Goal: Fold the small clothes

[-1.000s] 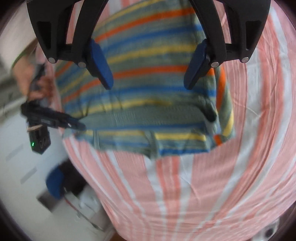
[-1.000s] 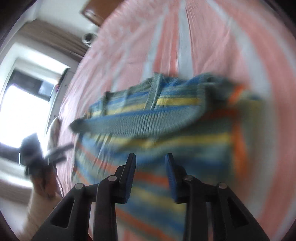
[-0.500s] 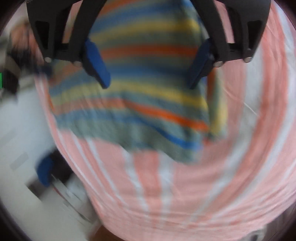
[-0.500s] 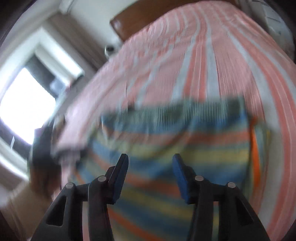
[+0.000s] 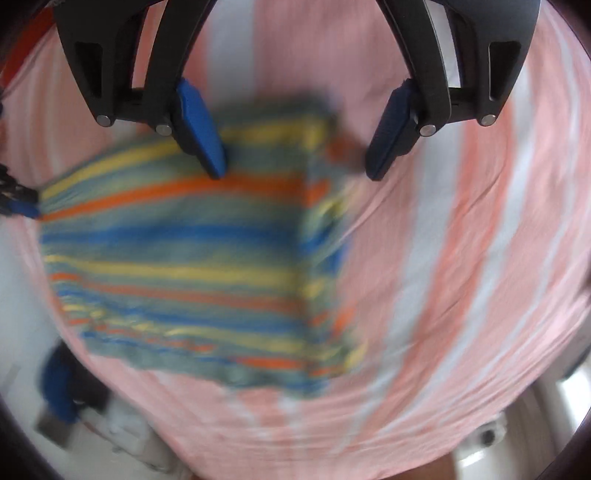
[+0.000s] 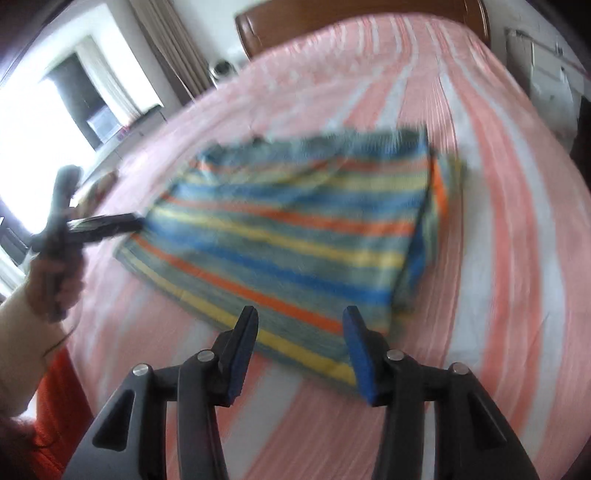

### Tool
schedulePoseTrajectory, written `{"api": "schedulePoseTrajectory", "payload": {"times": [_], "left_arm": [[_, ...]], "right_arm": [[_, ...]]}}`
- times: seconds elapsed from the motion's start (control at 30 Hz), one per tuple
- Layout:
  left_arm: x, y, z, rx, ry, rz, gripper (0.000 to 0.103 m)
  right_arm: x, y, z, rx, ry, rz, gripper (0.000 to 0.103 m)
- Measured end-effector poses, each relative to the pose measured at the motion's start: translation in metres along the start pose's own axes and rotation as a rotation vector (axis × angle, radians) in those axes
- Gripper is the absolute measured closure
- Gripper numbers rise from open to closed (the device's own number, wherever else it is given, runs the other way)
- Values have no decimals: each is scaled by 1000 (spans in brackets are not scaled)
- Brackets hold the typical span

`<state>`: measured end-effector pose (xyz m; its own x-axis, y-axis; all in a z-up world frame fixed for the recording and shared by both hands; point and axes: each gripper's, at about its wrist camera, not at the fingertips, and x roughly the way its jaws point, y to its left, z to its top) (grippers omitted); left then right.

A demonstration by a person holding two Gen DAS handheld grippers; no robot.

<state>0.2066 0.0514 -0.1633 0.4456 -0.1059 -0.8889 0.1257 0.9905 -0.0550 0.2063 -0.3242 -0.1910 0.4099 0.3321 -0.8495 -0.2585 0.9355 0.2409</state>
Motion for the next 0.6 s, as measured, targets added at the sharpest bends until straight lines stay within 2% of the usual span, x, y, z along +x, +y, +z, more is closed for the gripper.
{"api": "schedulePoseTrajectory", "payload": {"times": [0.03,0.07,0.1,0.27,0.4,0.5,0.6], "left_arm": [[-12,7,-9,-35,-19,7,21],[-23,12,-17,-50,-31,22,15],[-31,12,-22,-56,-45,43,13],[-48,0,-26,-11,-96,115,12],[-55,-11,-19,33,-118,131,12],[-59,-20,-23,61,-131,145,12],[-54,-47,-22,103,-138,124,12]], "right_arm": [[0,-7,-11,15,17,-29,60],[-8,-16,-20,39,20,-63,60],[-20,-23,-34,74,8,-68,59],[-49,-29,-54,111,-42,-72,56],[-52,-26,-54,112,-39,-76,55],[-45,-17,-41,98,-51,-66,54],[-42,-12,-34,87,-73,-52,54]]}}
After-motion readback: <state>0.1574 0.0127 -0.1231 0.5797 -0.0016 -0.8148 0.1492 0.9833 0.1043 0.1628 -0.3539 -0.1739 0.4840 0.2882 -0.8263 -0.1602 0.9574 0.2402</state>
